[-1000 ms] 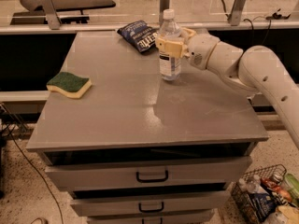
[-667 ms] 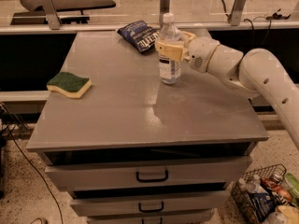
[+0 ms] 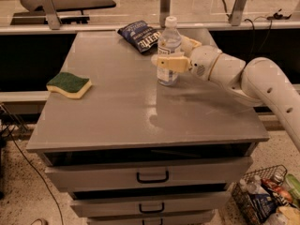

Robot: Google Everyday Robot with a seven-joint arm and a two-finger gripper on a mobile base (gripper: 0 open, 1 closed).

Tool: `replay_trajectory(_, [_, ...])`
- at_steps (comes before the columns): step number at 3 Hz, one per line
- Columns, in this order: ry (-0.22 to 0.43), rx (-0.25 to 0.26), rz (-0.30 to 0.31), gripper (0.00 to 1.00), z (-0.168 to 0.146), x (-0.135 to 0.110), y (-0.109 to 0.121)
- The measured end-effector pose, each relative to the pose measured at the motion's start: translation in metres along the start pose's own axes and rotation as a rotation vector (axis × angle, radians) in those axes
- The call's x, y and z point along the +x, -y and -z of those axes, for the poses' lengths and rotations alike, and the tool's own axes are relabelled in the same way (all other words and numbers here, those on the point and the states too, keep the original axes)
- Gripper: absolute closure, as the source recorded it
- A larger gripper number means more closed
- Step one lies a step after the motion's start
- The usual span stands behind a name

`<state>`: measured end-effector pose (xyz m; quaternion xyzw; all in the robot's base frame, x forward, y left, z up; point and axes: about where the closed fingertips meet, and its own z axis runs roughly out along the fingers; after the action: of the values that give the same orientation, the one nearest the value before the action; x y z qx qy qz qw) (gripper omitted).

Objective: Place blue plastic bottle upright

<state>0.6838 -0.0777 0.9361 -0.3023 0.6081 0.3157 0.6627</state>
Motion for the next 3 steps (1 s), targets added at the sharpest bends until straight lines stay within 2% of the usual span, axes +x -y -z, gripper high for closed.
replay_trajectory(1, [-0.023, -0.003, 0.002, 0.0, 0.011, 0.003, -0.001])
replay_trajectory(2, [-0.103, -0.01, 0.055, 0.0, 0.05, -0.006, 0.016])
replay_trajectory(3, [-0.167, -0.008, 0.087, 0.0, 0.11, -0.014, 0.045])
